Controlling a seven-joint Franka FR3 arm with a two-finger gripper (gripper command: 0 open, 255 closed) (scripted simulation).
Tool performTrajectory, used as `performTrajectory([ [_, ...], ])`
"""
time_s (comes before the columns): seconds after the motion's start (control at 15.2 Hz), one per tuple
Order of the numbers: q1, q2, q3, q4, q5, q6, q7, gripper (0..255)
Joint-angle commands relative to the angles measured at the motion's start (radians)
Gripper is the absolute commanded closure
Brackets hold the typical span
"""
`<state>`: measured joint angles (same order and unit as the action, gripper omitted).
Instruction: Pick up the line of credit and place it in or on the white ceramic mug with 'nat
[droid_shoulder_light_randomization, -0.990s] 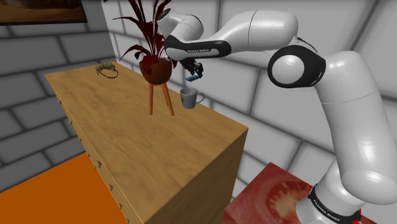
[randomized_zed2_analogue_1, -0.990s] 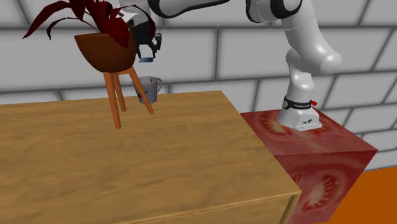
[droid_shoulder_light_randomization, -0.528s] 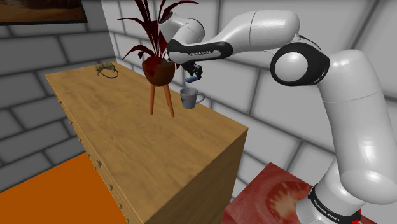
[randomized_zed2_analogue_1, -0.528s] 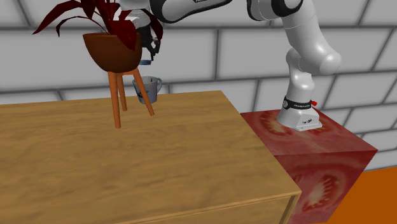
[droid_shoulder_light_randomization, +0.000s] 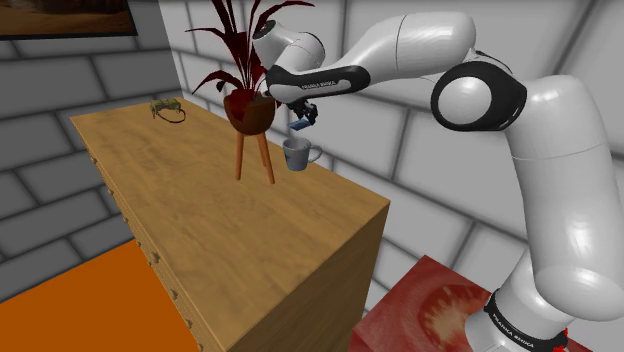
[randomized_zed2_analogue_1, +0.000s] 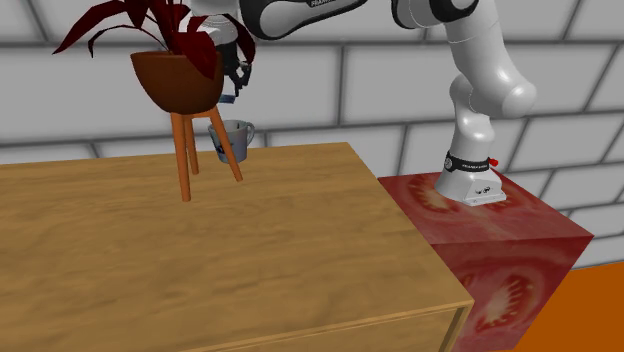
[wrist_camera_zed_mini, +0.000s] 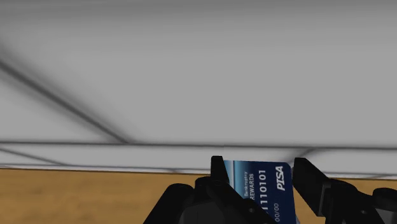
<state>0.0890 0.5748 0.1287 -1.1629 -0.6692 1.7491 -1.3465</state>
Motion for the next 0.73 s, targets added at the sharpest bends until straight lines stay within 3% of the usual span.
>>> performTrajectory([
  [0.0,0.006,0.061,-0.001,-0.039,0.002,-0.019,0.003,255],
  [0.33,0.015,0.060,-0.014,-0.039,0.010,-0.016,0.000,255],
  [0.4,0.014,0.032,-0.011,-0.095,0.009,0.005,0.021,0],
  [0.46,0.007,0.003,-0.010,-0.161,0.007,0.036,0.040,0],
  [0.66,0.024,0.038,-0.008,-0.097,0.007,0.001,0.032,0],
])
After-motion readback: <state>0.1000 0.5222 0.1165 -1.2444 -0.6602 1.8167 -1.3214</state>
